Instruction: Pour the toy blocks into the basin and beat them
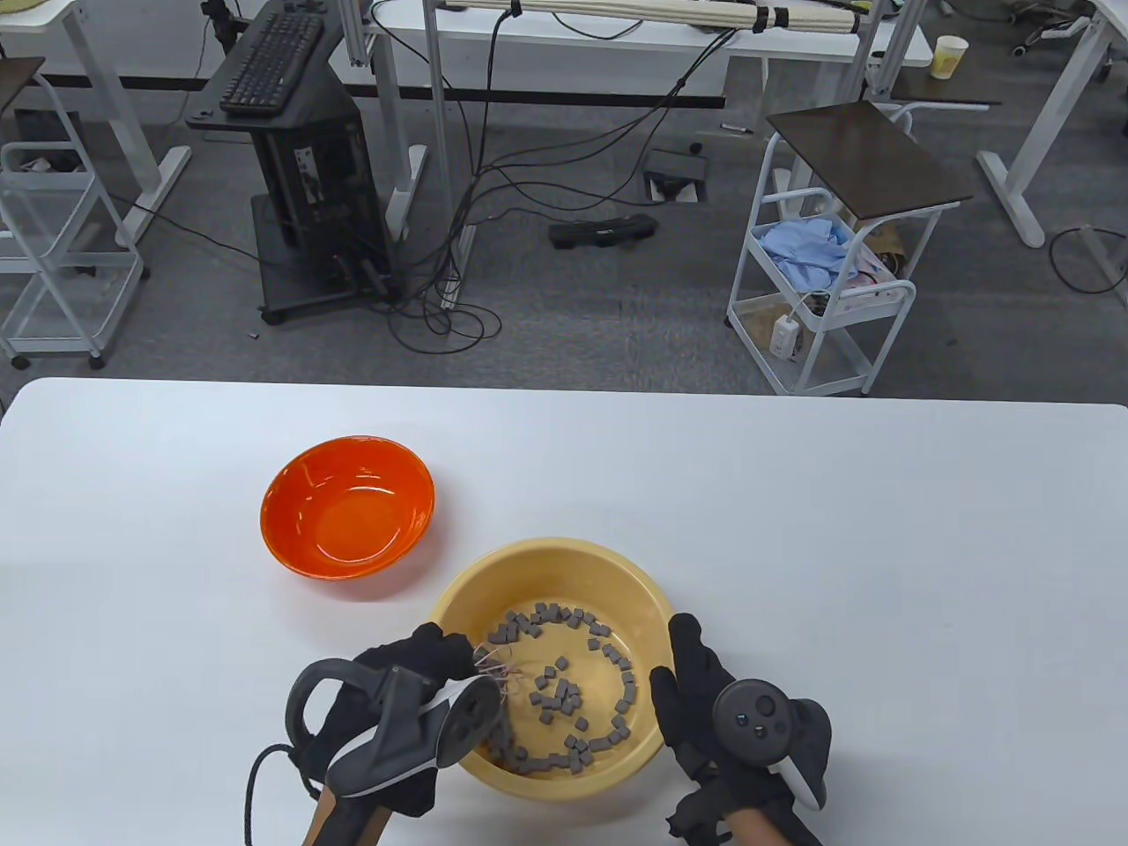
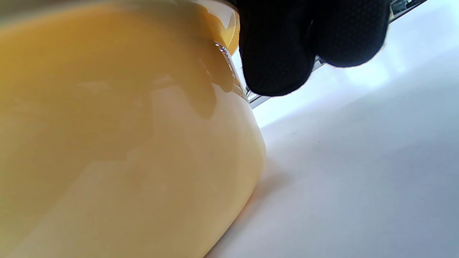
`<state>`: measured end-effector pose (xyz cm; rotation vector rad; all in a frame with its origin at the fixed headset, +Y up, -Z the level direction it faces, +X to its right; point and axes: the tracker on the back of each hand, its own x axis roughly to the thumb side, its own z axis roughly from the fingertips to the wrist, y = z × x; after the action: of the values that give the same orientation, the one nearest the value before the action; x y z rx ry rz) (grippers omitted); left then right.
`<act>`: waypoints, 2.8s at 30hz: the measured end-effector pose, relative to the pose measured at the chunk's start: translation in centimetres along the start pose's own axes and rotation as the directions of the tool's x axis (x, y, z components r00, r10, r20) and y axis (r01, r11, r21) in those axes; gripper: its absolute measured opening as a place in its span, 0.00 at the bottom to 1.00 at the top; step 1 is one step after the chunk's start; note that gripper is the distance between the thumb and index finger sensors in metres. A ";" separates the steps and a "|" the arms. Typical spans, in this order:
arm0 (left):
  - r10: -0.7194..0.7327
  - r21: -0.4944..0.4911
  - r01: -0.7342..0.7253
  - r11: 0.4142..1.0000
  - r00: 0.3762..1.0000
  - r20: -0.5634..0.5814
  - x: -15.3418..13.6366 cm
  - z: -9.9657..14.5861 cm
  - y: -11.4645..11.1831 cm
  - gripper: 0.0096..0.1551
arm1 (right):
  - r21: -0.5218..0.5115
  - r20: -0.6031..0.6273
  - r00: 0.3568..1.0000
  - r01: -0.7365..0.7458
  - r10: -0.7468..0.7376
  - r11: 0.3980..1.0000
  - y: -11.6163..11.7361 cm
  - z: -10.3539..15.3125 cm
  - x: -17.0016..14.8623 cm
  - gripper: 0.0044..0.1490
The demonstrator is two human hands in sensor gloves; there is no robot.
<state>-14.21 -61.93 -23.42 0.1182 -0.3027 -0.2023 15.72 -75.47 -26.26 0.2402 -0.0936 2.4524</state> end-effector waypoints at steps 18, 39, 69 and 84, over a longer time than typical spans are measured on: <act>0.313 -0.134 -0.288 0.948 0.920 0.235 1.6 -1.0 -1.3 0.22 | 0.000 -0.004 1.000 0.015 -0.015 1.000 0.1 0.0 0.0 0.40; 0.228 -0.125 -0.200 0.972 0.930 0.288 5.8 -2.1 -4.2 0.27 | 0.012 0.003 1.000 0.012 -0.012 1.000 -0.1 -0.1 -0.1 0.40; -0.056 0.088 0.073 0.994 0.982 -0.182 3.4 -0.7 -2.4 0.18 | -0.022 -0.014 0.999 -0.037 0.037 0.999 -0.2 -0.1 -0.1 0.29; -0.106 -0.005 0.107 0.994 0.982 -0.156 4.5 0.5 0.0 0.18 | -0.029 -0.029 0.998 -0.055 0.054 0.998 0.0 -0.1 0.2 0.28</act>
<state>-10.14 -63.00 -21.62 0.1530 -0.1408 -0.2970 15.59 -75.36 -26.33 0.1919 -0.1255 2.5061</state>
